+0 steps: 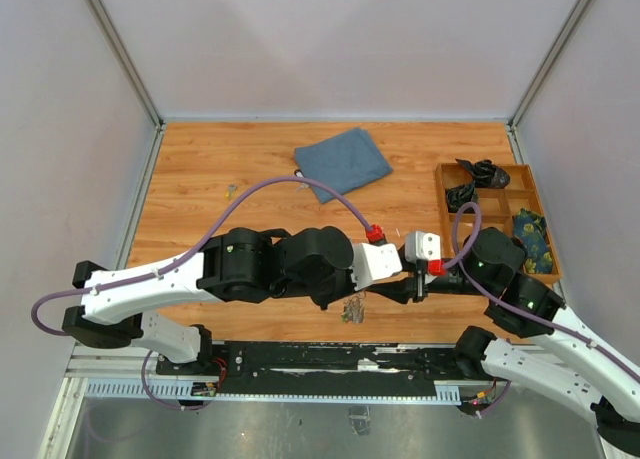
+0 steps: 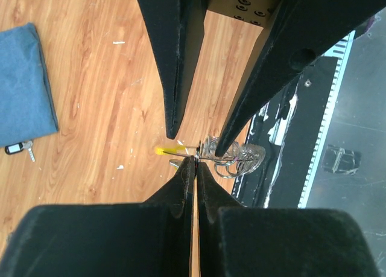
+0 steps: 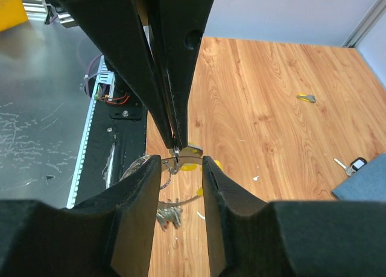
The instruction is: Put the keys on the keyring
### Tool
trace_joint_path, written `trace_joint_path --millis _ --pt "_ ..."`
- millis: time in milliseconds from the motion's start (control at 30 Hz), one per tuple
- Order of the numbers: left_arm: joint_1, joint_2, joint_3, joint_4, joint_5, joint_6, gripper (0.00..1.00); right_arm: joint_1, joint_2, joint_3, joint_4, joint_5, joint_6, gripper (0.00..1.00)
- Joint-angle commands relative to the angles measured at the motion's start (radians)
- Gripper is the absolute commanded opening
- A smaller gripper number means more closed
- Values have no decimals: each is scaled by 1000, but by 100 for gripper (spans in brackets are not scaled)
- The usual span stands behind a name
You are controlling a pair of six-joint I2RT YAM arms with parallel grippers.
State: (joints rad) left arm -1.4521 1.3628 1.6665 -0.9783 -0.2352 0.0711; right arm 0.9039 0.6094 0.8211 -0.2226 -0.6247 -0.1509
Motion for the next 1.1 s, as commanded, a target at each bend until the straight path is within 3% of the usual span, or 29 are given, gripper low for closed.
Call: trace_joint_path --millis 0,467,633,800,900,1067 --pt "-8 9 37 -12 -15 18 0 20 5 -11 24 -24 -10 33" --pt "-8 13 43 -8 -16 21 0 23 37 -12 28 -43 -6 28" --pt "-8 6 39 -4 -16 19 0 26 48 -13 29 -41 -4 20" --pt "-8 -4 35 2 -14 14 1 27 47 -17 53 -42 11 3" --pt "-8 -14 24 16 -16 12 1 27 33 -19 77 -26 27 0" --pt "-8 -75 -28 88 -13 4 16 28 -9 -12 106 19 73 0"
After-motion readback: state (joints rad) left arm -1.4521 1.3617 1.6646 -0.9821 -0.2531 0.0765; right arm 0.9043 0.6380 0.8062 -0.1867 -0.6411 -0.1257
